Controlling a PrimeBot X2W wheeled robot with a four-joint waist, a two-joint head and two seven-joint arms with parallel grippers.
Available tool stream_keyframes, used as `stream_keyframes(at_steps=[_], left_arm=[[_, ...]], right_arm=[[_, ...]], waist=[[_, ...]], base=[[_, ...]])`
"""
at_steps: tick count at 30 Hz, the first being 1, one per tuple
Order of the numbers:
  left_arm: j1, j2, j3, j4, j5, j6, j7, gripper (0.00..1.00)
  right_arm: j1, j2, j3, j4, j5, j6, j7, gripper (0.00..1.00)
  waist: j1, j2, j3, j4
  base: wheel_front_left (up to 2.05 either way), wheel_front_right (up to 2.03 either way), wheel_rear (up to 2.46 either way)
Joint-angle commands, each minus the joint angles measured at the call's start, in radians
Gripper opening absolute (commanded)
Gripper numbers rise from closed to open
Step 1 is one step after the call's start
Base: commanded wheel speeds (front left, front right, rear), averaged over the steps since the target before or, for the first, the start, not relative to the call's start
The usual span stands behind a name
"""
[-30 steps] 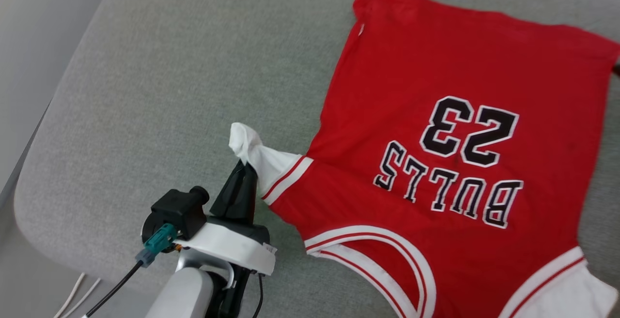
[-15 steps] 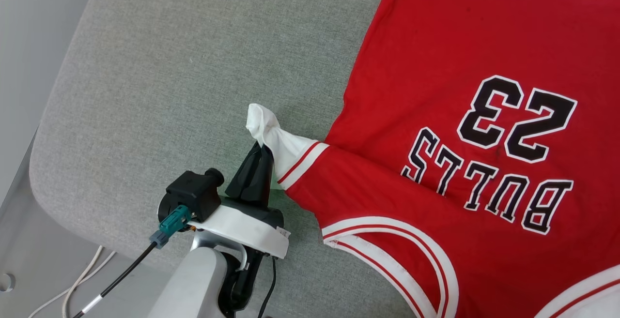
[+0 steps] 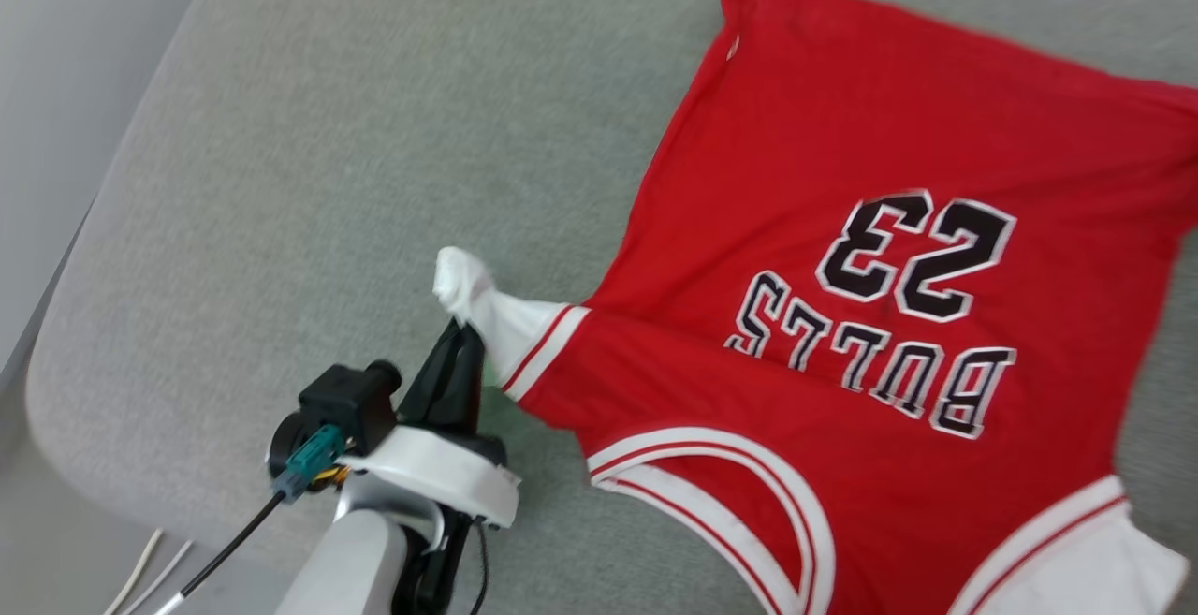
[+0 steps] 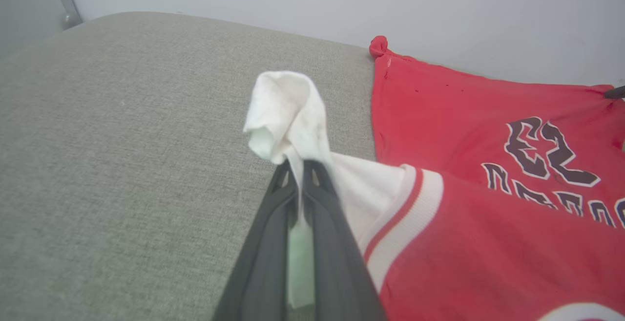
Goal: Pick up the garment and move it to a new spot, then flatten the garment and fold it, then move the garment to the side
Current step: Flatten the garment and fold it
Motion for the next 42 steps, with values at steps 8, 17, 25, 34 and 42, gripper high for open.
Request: stream_keyframes(at_steps=[8,17,25,34,42], left_arm=[[0.117,0.064,0.056,-0.003,-0.003,0.068,0.006,0.0],[0.209,0.1,0.074,-0.038,-0.015,0.102,0.041,0.0],[0.255,0.119,0.072,-0.093,-0.023,0.126,0.085,0.0],[0.225,0.116,0.064,-0.118,-0.025,0.132,0.095,0.0],[0.142,0.09,0.03,-0.142,-0.013,0.113,0.078,0.0]], right_arm=[[0.346,-0.069,0.16,-0.297,0.145,-0.001,0.028,0.0],[0.858,0.029,0.089,-0.506,0.198,-0.001,-0.008,0.0],[1.108,0.24,-0.022,-0.643,0.176,-0.001,-0.143,1.0],[0.957,0.221,-0.091,-0.661,0.153,-0.001,-0.584,1.0],[0.612,0.148,0.064,-0.397,0.189,-0.001,-0.609,1.0]], waist=[[-0.0001,0.0,-0.225,-0.228],[-0.0001,0.0,-0.323,-0.341],[-0.0001,0.0,-0.323,-0.391],[-0.0001,0.0,-0.292,-0.382],[-0.0001,0.0,-0.177,-0.305]], base=[[0.0,0.0,0.0],[0.0,0.0,0.0],[0.0,0.0,0.0],[0.0,0.0,0.0],[0.0,0.0,0.0]])
